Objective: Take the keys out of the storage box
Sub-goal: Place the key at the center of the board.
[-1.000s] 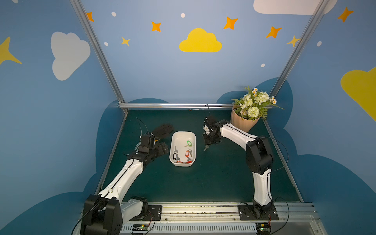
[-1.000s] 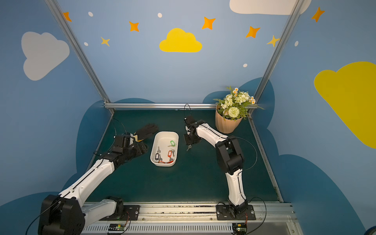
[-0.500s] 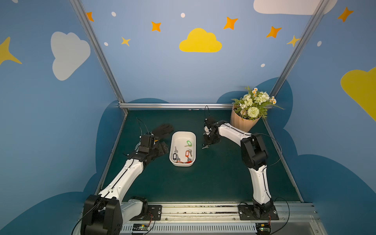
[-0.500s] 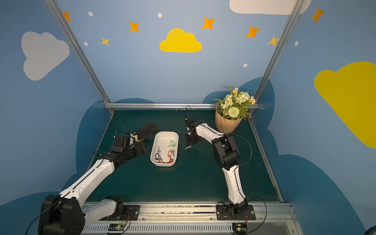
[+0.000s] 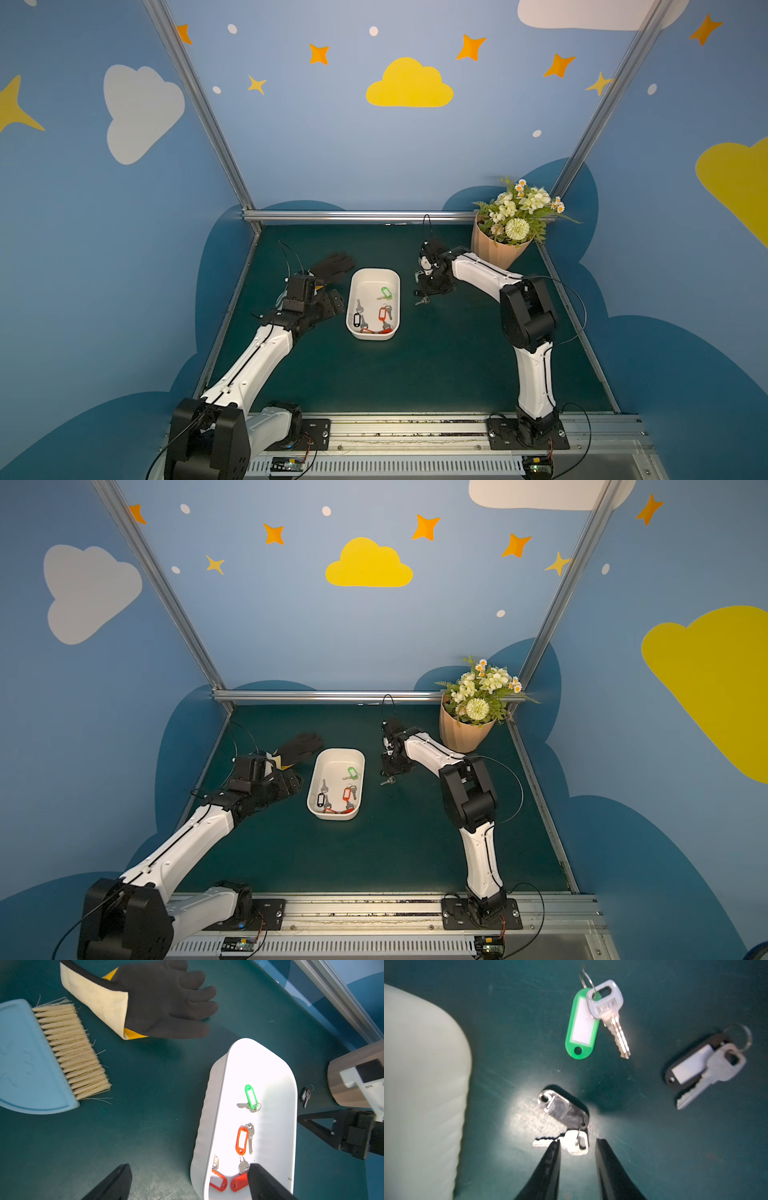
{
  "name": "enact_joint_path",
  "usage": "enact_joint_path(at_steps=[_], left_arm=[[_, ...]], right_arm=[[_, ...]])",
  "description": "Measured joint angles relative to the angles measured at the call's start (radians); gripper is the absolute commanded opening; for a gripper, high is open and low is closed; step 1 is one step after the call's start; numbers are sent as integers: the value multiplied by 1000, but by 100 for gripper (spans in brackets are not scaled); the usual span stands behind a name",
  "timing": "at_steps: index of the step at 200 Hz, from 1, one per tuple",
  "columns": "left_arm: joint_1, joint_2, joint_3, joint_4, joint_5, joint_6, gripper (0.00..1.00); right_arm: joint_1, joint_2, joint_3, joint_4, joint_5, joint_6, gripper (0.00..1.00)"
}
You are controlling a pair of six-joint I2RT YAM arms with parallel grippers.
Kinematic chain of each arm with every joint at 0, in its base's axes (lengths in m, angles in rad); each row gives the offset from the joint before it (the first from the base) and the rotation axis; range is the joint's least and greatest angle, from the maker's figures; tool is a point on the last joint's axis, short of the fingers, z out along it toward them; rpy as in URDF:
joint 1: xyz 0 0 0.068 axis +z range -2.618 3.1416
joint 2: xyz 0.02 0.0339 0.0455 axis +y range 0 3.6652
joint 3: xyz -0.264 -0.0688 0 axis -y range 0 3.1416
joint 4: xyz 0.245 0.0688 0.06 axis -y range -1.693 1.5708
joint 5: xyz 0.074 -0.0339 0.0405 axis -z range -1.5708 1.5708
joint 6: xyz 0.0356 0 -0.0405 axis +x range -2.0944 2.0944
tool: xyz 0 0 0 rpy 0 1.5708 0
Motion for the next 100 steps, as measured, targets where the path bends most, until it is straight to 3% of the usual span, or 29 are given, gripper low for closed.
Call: enact_joint_path(at_steps=[35, 80, 100], left_arm=[[1, -14, 0, 1, 2, 2, 95], [2, -18, 0, 8, 22, 2, 95], [2, -13, 0, 16, 39, 1, 95]], right_arm=[[3, -159, -51, 17, -2, -5, 53], [11, -320, -97, 40, -2, -11, 97], [17, -364, -106, 41, -7, -10, 98]])
